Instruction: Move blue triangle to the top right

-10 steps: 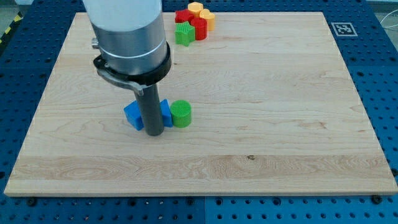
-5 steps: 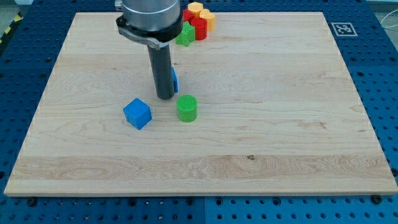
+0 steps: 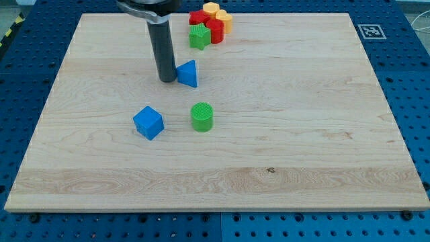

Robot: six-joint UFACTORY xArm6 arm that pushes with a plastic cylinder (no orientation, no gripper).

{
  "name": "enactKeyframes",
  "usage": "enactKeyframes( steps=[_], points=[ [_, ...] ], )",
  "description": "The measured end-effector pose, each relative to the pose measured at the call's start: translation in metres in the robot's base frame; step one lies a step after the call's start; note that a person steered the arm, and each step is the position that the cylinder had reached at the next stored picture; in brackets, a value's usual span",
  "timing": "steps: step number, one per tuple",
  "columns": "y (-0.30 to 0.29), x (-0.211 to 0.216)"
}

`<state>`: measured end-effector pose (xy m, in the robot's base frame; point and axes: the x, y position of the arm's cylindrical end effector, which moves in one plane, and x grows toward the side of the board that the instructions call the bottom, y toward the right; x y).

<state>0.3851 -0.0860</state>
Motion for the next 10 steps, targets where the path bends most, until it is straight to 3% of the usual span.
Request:
enactKeyframes(
  steps=[6, 10],
  points=[
    [0.162, -0.008],
    [0.156, -0.022]
  ],
)
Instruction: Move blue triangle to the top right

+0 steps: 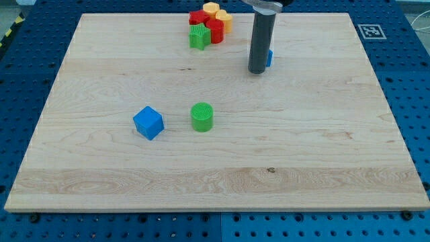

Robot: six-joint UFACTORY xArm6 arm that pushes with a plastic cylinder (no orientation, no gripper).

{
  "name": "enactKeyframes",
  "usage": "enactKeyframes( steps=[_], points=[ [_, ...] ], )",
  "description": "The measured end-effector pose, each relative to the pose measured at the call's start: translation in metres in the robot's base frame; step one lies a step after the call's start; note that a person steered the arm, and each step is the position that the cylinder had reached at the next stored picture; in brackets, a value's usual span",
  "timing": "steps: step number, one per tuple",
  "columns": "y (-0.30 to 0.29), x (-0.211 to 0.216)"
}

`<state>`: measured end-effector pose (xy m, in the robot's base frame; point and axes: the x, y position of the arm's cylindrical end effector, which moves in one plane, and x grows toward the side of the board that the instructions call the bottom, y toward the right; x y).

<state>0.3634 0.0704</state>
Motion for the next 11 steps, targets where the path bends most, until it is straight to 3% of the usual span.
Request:
enactKeyframes(
  steps=[4, 8, 11],
  points=[
    [0.004, -0.055],
    [0.096, -0.075],
    [0.103, -0.094]
  ],
)
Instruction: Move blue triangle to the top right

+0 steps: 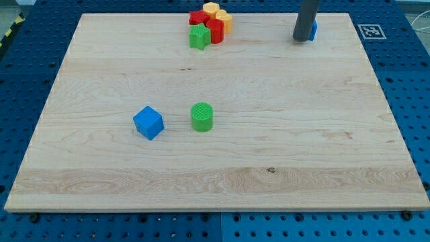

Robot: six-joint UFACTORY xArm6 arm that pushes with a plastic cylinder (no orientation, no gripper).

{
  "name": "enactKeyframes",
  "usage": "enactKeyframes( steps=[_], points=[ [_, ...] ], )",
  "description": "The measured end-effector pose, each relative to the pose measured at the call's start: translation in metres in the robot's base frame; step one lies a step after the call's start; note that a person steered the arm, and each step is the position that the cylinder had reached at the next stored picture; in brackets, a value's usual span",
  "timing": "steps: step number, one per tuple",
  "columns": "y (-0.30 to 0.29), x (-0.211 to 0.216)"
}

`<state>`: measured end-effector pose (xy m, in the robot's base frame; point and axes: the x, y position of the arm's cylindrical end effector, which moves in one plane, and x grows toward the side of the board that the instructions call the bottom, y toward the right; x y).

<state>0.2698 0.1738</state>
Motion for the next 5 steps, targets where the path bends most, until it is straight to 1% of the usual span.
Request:
enactKeyframes(
  steps=[5],
  points=[
    [0.001, -0.045]
  ],
)
